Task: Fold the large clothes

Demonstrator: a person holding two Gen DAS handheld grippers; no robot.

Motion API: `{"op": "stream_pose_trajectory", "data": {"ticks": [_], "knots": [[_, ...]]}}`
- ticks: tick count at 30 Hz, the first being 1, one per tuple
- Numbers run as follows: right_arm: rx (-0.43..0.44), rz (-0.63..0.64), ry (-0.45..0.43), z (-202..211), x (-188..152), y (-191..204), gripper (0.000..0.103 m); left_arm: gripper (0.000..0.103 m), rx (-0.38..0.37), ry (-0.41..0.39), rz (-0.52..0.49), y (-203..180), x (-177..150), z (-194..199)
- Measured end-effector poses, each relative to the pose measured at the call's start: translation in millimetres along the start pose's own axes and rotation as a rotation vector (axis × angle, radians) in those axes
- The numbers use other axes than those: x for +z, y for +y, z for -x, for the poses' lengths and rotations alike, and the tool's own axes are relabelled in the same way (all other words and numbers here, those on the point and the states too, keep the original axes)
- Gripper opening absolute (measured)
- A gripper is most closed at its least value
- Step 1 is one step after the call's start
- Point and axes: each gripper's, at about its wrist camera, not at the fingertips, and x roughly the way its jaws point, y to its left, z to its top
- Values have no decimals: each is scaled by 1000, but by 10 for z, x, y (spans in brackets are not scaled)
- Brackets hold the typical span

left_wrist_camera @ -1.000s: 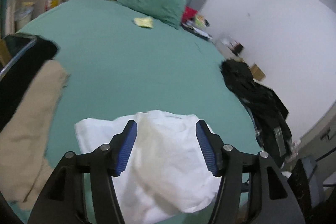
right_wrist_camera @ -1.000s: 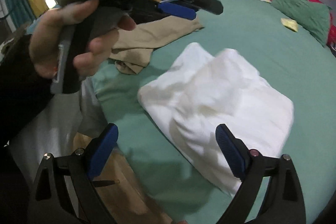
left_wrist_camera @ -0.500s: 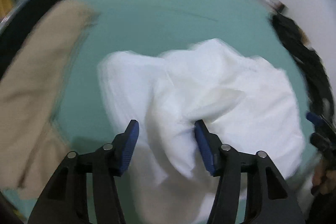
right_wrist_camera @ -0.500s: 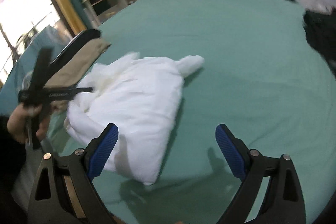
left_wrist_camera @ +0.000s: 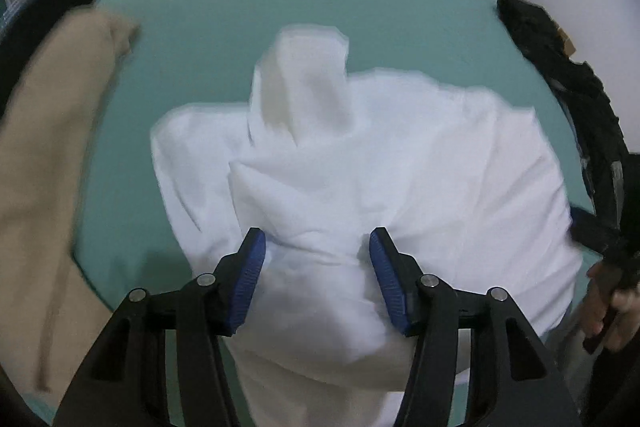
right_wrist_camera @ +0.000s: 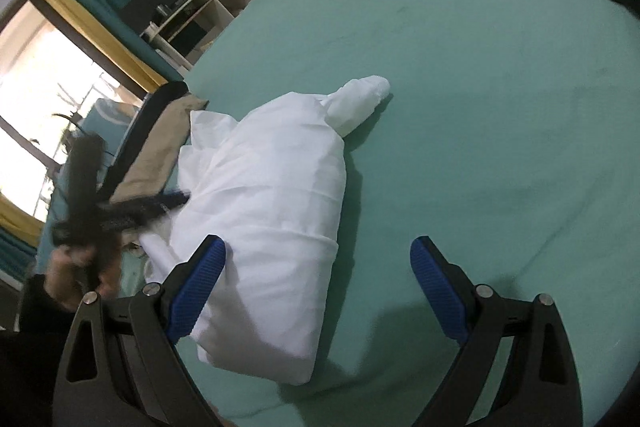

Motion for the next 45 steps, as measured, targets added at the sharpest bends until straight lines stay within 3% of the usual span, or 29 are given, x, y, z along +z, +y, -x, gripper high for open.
{"op": "stream_pose_trajectory", "data": {"ticks": [2,4,7,9,11,12,14,17,24,30,32,36,38,41,45], "knots": [[25,-13,-4,30,-4,-32,93,20,30,-19,13,49,-89,54],[55,-24,-3,10,6,-27,93,12,51,-37,37,104,-150,153],[98,-36,13,-106,-8,18,90,10,136,-72,50,154,-290,273],[145,-57,48,-230,-37,24,78,10,133,-80,73,135,-364,317],[215,-121,113,-464,-97,27,50,11,143,-83,86,118,-407,337],[219,-140,112,-495,-129,20,46,11,139,-82,94,137,-405,337],[194,-105,102,-458,-136,90,25,11,111,-93,106,105,-404,365],[117,-30,107,-294,-94,204,21,15,85,-124,98,64,-373,459],[-68,73,101,294,-161,152,20,32,2,-172,64,-271,-349,600],[-168,37,93,769,-323,-288,21,44,-60,-145,32,-531,-454,523],[-195,12,99,795,-381,-417,26,47,-80,-132,23,-651,-458,447],[-199,-35,103,761,-514,-675,46,56,-183,-101,135,-669,-445,218],[-176,-52,87,810,-515,-733,53,58,-180,-90,161,-703,-454,87],[-163,-64,72,898,-444,-761,56,58,-172,-77,170,-719,-411,-31],[-159,-43,-19,1124,-284,-746,57,65,-241,-75,227,-647,-315,-151]]}}
